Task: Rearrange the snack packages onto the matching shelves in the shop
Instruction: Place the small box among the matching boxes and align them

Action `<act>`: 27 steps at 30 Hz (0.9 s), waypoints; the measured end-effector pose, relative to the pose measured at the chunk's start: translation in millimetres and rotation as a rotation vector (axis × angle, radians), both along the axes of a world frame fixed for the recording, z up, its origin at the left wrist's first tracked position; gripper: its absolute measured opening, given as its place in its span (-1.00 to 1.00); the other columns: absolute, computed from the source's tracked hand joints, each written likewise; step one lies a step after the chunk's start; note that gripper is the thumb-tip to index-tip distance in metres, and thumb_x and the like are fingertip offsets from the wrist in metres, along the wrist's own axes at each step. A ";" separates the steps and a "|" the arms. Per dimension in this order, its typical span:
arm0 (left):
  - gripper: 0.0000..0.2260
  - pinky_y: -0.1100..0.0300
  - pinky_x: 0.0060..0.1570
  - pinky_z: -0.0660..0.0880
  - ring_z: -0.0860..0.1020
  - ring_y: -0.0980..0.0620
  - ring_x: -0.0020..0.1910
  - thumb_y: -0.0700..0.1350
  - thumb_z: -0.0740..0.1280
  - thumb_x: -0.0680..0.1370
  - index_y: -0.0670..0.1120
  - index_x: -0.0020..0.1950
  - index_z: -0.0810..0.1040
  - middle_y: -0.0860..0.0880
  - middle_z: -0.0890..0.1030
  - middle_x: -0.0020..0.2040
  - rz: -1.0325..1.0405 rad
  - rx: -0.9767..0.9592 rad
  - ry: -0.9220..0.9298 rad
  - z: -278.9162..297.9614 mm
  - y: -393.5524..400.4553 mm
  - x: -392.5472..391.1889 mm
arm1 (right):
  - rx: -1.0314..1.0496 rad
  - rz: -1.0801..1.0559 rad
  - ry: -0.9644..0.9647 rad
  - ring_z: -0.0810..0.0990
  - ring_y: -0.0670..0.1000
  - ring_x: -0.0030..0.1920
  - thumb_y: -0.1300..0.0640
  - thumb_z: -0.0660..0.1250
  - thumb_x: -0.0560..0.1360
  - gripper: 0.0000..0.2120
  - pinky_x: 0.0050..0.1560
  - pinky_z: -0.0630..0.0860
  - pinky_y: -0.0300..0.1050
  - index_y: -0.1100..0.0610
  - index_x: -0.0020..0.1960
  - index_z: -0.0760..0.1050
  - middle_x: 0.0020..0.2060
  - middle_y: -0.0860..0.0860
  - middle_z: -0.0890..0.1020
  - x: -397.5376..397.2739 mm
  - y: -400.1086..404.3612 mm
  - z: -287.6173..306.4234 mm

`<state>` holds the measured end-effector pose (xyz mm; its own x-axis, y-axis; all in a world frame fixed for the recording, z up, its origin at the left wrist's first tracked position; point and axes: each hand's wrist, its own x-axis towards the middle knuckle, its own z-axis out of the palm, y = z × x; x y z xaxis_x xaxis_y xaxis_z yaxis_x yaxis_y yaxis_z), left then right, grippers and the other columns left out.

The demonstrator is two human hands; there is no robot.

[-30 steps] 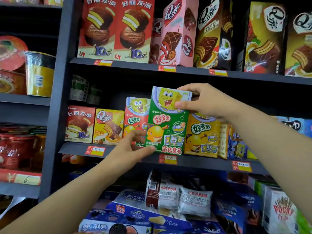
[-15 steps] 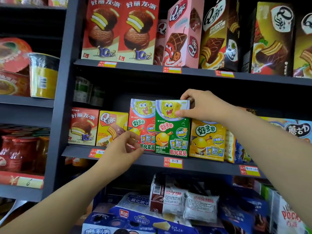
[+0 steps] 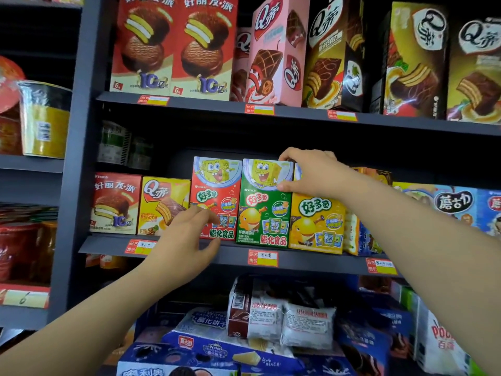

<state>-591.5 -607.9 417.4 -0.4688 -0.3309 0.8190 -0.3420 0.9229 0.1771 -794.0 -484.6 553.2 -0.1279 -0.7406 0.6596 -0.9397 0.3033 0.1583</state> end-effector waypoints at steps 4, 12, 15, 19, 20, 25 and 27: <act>-0.63 0.25 0.12 0.28 0.38 0.10 0.18 0.11 0.20 0.49 -0.03 0.21 0.48 0.07 0.45 0.14 -0.015 -0.027 -0.084 -4.6 4.1 -8.4 | -0.024 0.049 -0.007 0.39 0.05 0.34 -0.18 0.39 0.42 -0.37 0.35 0.16 0.02 -0.08 0.41 0.27 0.34 -0.04 0.45 -6.2 11.7 -4.0; -0.61 0.05 0.16 0.35 0.34 -0.01 0.19 0.09 0.16 0.46 -0.02 0.19 0.54 -0.06 0.49 0.21 -0.035 -0.295 -0.182 -6.5 26.3 -44.2 | -0.271 0.129 -0.120 0.35 -0.01 0.36 -0.06 0.37 0.48 -0.45 0.29 0.21 -0.24 0.01 0.41 0.33 0.34 0.00 0.41 -57.8 83.4 -6.0; -0.63 -0.09 0.22 0.36 0.33 -0.10 0.28 0.10 0.17 0.48 0.01 0.20 0.54 -0.08 0.45 0.30 -0.025 -0.351 -0.242 -7.8 35.9 -64.2 | -0.253 0.017 -0.169 0.35 0.04 0.37 -0.11 0.36 0.47 -0.40 0.26 0.24 -0.21 0.02 0.44 0.29 0.35 0.04 0.39 -86.2 104.3 -10.3; -0.58 -0.22 0.29 0.30 0.32 -0.20 0.37 0.22 0.03 0.55 0.11 0.27 0.49 -0.06 0.38 0.40 0.061 -0.415 -0.332 -15.3 41.6 -90.1 | -0.115 -0.130 -0.301 0.32 0.10 0.40 -0.24 0.38 0.39 -0.20 0.32 0.31 -0.04 -0.05 0.51 0.13 0.44 0.07 0.27 -112.3 111.1 -26.3; -0.54 -0.26 0.28 0.30 0.33 -0.21 0.36 0.24 -0.04 0.57 0.12 0.27 0.49 -0.06 0.39 0.40 0.090 -0.424 -0.347 -17.3 42.6 -94.4 | -0.116 -0.132 -0.315 0.33 0.12 0.39 -0.26 0.39 0.36 -0.16 0.32 0.33 -0.01 -0.07 0.51 0.11 0.43 0.07 0.28 -116.4 109.0 -30.5; -0.49 -0.28 0.33 0.21 0.26 -0.19 0.40 0.25 -0.14 0.58 0.13 0.31 0.45 -0.04 0.40 0.40 0.158 -0.455 -0.351 -26.3 40.6 -106.0 | -0.211 -0.222 -0.179 0.23 0.14 0.36 -0.35 0.39 0.30 -0.20 0.29 0.24 0.06 -0.11 0.43 0.19 0.29 0.05 0.42 -118.6 99.3 -35.4; -0.49 -0.24 0.34 0.12 0.24 -0.18 0.41 0.25 -0.14 0.58 0.12 0.32 0.44 -0.04 0.39 0.41 0.168 -0.469 -0.341 -27.7 38.7 -108.6 | -0.248 -0.232 -0.146 0.27 0.13 0.32 -0.38 0.39 0.26 -0.22 0.27 0.23 0.04 -0.11 0.37 0.24 0.26 0.05 0.42 -116.2 97.6 -33.3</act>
